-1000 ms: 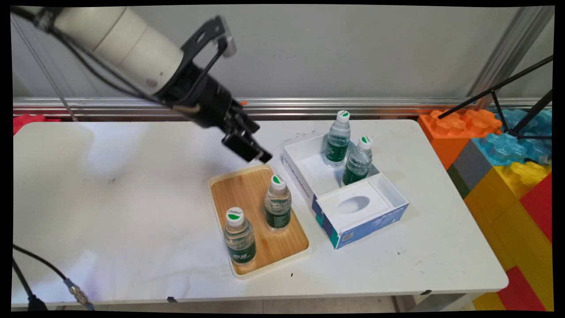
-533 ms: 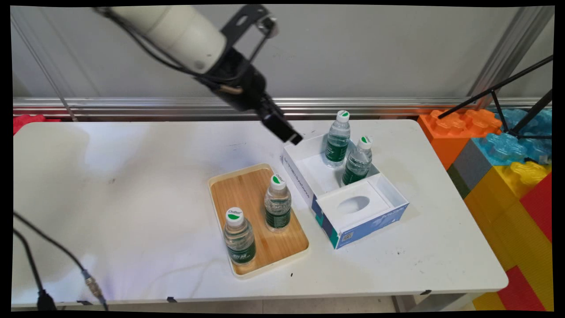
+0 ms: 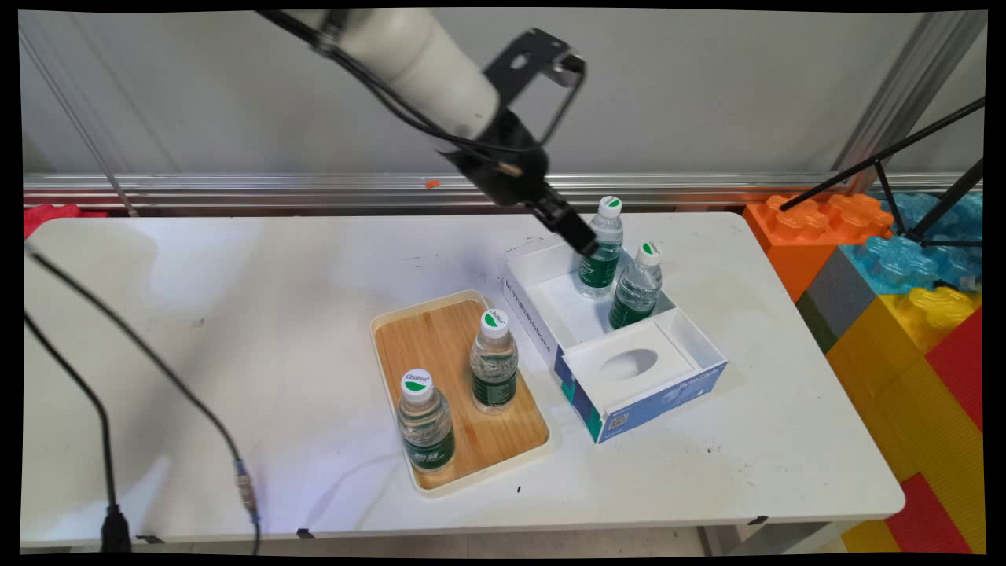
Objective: Pick up the green bottle from the white box
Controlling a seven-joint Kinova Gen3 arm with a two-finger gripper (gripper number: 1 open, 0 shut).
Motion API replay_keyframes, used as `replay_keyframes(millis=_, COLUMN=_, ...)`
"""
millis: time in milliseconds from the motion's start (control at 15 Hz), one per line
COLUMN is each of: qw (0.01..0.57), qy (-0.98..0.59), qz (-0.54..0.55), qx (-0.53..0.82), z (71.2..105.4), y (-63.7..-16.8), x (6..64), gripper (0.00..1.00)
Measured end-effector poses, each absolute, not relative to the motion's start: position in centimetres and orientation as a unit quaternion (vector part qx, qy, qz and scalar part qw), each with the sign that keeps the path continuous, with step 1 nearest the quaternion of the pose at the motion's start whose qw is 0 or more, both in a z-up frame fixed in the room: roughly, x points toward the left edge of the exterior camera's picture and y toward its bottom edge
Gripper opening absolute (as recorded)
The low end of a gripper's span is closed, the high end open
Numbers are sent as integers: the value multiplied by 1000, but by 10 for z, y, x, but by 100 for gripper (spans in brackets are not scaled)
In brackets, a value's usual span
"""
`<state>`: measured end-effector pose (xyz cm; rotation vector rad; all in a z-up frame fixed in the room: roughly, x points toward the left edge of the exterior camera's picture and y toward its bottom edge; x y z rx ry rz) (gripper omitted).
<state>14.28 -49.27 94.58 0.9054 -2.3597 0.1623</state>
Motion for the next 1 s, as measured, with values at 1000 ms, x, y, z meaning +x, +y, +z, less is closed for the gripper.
replay_keyframes(millis=1000, qw=292, qy=-880, qz=58, qx=371, z=866, y=-518, x=57, gripper=100)
